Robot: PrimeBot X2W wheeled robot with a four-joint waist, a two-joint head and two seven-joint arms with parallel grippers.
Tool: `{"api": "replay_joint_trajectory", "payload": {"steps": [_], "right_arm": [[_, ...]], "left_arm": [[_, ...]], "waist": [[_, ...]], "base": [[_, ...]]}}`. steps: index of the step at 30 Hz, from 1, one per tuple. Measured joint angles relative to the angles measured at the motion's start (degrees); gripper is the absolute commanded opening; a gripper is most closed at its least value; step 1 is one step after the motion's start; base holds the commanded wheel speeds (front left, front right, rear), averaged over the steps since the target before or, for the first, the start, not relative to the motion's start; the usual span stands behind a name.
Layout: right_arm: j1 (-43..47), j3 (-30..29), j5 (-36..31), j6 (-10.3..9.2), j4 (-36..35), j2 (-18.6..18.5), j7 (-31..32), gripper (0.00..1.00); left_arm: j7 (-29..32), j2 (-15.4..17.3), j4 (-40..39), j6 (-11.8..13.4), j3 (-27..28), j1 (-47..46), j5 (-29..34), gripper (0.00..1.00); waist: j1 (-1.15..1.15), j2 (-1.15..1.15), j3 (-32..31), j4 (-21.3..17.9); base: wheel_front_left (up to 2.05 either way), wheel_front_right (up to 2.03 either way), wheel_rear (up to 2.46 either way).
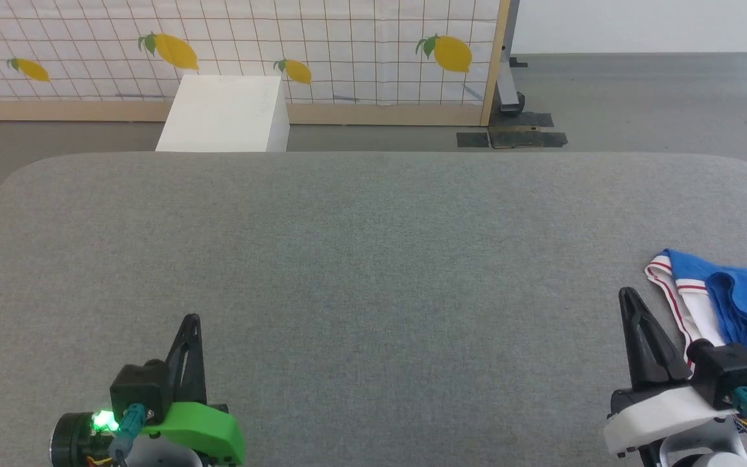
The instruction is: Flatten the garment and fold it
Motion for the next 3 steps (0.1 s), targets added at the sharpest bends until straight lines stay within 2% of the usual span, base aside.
{"api": "replay_joint_trajectory", "payload": {"steps": [3], "right_arm": [[-0.07,0.1,-0.08,0.0,0.01,0.0,0.48,0.0]], "left_arm": [[0.4,0.0,-0.01,0.0,-0.02,-0.22,0.0,0.0]], "waist": [[0.0,0.0,-0.01,-0.03]], "base": [[0.0,0.0,0.0]]}}
